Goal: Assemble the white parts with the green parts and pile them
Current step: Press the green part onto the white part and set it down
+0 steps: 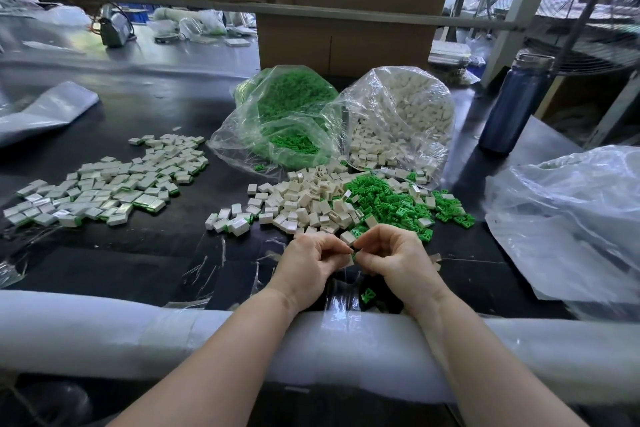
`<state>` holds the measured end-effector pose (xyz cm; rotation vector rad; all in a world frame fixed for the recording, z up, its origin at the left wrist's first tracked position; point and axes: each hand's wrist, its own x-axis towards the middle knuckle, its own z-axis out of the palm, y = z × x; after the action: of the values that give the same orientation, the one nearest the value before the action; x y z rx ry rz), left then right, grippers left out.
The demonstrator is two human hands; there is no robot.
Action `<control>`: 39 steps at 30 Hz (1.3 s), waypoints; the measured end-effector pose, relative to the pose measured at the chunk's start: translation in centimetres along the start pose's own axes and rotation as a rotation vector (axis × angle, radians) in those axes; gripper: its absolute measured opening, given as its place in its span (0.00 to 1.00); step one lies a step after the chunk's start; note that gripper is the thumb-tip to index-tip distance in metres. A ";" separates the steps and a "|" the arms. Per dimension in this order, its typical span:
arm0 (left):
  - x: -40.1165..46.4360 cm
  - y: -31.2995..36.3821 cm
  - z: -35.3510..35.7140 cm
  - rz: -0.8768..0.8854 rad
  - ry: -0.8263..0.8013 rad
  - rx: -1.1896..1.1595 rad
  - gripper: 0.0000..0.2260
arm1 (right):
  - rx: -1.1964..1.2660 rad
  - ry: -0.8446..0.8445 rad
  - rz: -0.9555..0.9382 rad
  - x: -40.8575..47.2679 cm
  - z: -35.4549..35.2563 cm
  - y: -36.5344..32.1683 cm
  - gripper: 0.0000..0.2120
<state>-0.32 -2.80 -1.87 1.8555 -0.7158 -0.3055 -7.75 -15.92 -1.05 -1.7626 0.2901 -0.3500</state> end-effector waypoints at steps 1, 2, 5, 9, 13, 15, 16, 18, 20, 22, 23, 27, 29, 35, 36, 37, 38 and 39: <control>-0.1 0.1 0.0 0.004 -0.007 0.007 0.06 | -0.006 -0.007 0.002 0.0 0.0 0.0 0.07; -0.1 0.2 0.0 0.011 -0.013 0.018 0.05 | -0.011 -0.014 0.004 0.0 -0.1 0.0 0.08; -0.2 0.4 -0.1 0.037 -0.027 0.063 0.04 | -0.017 -0.033 0.006 0.0 -0.1 0.1 0.10; -0.3 0.6 -0.2 0.066 -0.033 0.102 0.04 | -0.030 -0.043 0.013 0.0 -0.2 0.0 0.11; -0.4 0.6 -0.1 0.110 -0.066 0.153 0.05 | -0.031 -0.069 0.024 -0.1 -0.2 -0.1 0.11; -0.3 0.6 0.0 0.120 -0.056 0.167 0.05 | -0.036 -0.059 0.016 0.0 -0.1 -0.1 0.10; -0.3 0.6 0.0 0.122 -0.040 0.172 0.05 | -0.035 -0.044 0.011 0.0 -0.1 -0.1 0.10; -0.3 0.6 0.1 0.129 0.002 0.179 0.06 | -0.019 0.001 0.004 0.0 0.0 0.0 0.09; -0.4 0.6 0.1 0.140 0.027 0.182 0.07 | 0.033 0.042 0.013 0.1 0.1 0.1 0.09; -0.3 0.5 0.2 0.150 0.020 0.216 0.10 | 0.065 0.068 0.025 0.2 0.1 0.3 0.09; -0.3 0.5 0.2 0.153 0.018 0.226 0.11 | 0.060 0.074 0.026 0.3 0.1 0.4 0.09; -0.2 0.3 0.1 0.159 0.022 0.184 0.10 | 0.094 0.076 0.024 0.3 0.0 0.5 0.06; -0.1 0.2 0.2 0.136 0.015 0.154 0.10 | 0.133 0.073 0.025 0.3 -0.1 0.5 0.05; 0.2 -0.1 0.1 0.034 0.042 0.014 0.03 | 0.079 0.060 0.017 0.3 0.1 0.5 0.03; 0.3 -0.1 0.0 0.035 0.040 0.016 0.03 | 0.061 0.061 0.021 0.3 0.2 0.4 0.03; 0.3 -0.2 0.0 0.040 0.039 0.017 0.03 | 0.042 0.060 0.025 0.3 0.2 0.4 0.03; 0.3 -0.2 -0.1 0.048 0.035 0.021 0.03 | 0.025 0.056 0.030 0.3 0.3 0.4 0.04; 0.3 -0.2 -0.1 0.052 0.032 0.030 0.04 | 0.012 0.051 0.034 0.3 0.3 0.4 0.04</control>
<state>0.04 -2.86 -2.00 1.8630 -0.7495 -0.2323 -7.32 -15.82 -1.47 -1.7367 0.3540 -0.3719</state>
